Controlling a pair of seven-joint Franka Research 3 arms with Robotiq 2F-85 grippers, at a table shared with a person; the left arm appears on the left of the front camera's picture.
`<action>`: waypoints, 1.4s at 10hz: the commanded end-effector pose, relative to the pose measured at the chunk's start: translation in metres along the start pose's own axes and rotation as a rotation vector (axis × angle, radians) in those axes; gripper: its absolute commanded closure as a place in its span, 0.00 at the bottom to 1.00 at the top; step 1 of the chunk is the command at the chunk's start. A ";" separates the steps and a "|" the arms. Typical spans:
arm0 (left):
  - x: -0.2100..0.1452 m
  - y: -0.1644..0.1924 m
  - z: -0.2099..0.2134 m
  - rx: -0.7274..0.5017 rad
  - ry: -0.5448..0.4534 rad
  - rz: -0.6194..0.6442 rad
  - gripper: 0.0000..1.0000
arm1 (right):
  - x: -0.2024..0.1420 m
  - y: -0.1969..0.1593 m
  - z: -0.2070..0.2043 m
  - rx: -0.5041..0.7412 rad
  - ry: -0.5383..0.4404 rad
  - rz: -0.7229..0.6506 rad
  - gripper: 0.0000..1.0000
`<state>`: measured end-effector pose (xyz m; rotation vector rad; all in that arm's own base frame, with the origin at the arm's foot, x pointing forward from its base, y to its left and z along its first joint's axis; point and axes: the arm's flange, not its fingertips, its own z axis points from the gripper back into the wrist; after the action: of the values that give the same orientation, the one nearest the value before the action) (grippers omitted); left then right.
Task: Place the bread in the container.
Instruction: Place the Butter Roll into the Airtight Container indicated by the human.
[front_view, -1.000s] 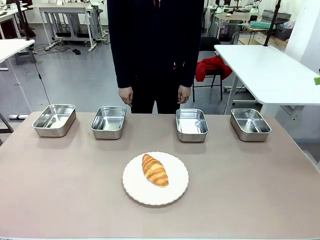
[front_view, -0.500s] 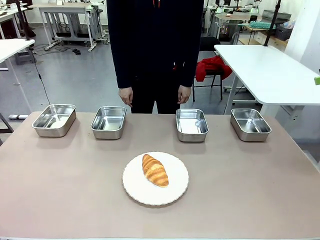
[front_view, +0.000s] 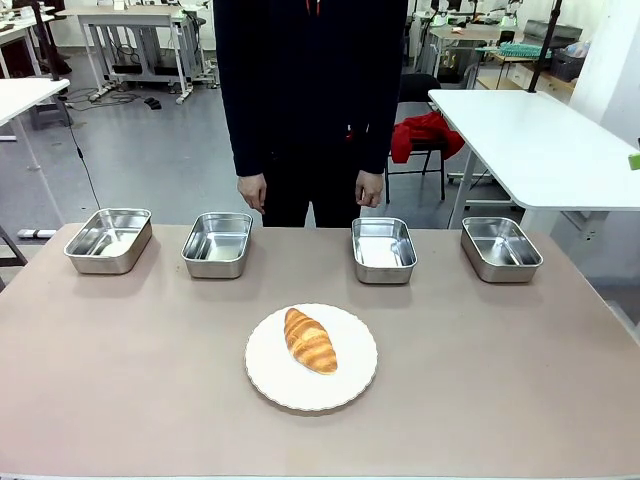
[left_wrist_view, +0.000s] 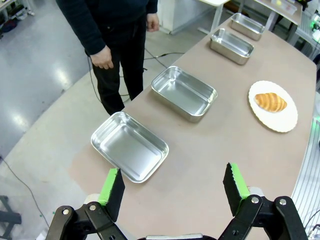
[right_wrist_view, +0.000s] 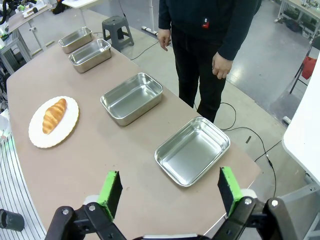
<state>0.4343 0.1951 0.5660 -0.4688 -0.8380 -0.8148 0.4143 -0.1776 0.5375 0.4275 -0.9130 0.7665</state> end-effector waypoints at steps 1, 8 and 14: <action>0.000 0.000 0.000 -0.001 -0.018 -0.014 0.00 | 0.001 0.001 0.001 -0.001 -0.004 0.001 0.00; 0.000 0.000 0.000 -0.001 -0.018 -0.014 0.00 | 0.001 0.001 0.001 -0.001 -0.004 0.001 0.00; 0.000 0.000 0.000 -0.001 -0.018 -0.014 0.00 | 0.001 0.001 0.001 -0.001 -0.004 0.001 0.00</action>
<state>0.4343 0.1951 0.5660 -0.4688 -0.8380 -0.8148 0.4143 -0.1777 0.5375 0.4274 -0.9130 0.7664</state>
